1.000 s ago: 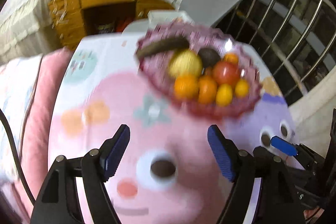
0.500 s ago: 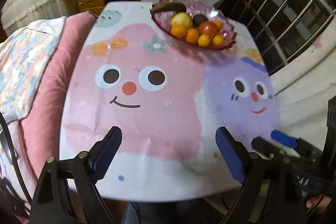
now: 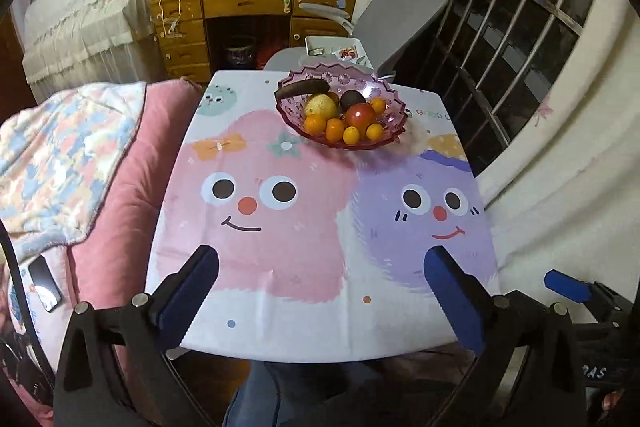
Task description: Organize fruits
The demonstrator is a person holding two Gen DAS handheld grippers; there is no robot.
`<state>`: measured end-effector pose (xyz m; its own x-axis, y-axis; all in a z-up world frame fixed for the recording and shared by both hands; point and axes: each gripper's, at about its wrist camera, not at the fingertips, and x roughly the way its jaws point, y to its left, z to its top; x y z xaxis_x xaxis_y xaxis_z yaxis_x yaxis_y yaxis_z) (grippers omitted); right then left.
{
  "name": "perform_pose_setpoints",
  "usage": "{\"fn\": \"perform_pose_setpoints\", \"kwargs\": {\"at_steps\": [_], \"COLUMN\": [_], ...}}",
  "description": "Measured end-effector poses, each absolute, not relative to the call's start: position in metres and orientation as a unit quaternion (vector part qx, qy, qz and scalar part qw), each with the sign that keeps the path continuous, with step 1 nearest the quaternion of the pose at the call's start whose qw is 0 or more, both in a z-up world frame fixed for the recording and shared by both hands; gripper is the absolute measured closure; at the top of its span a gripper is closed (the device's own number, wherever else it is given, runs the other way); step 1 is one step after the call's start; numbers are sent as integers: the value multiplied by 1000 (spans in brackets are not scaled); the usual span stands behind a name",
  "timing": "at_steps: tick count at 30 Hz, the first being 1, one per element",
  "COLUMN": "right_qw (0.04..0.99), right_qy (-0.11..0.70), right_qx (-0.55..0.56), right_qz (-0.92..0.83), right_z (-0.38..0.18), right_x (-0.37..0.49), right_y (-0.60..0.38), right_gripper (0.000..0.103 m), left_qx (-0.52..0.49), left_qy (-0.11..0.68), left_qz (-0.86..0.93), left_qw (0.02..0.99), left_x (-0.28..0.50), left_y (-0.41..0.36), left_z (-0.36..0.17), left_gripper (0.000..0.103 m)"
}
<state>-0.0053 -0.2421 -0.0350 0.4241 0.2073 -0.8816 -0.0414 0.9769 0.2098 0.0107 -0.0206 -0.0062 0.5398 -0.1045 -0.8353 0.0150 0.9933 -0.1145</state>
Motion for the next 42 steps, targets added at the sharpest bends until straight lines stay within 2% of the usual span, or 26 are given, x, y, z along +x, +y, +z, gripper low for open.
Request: {"fn": "perform_pose_setpoints", "kwargs": {"at_steps": [4,14,42], "right_qw": [852,844,864], "right_qy": [514,524,491], "right_qx": [62,59,45], "right_qz": [75,95,99], "right_z": [-29,-45,-35], "right_x": [-23,-18,0], "right_y": [-238,-231,-230], "right_gripper": [0,0,0], "left_qx": [-39,-35,-18], "left_qy": [472,472,458], "left_qz": [-24,7,15], "left_qw": [880,881,889], "left_x": [1,1,18], "left_y": [-31,-37,-40], "left_z": [-4,-18,-16], "left_gripper": [1,1,1]}}
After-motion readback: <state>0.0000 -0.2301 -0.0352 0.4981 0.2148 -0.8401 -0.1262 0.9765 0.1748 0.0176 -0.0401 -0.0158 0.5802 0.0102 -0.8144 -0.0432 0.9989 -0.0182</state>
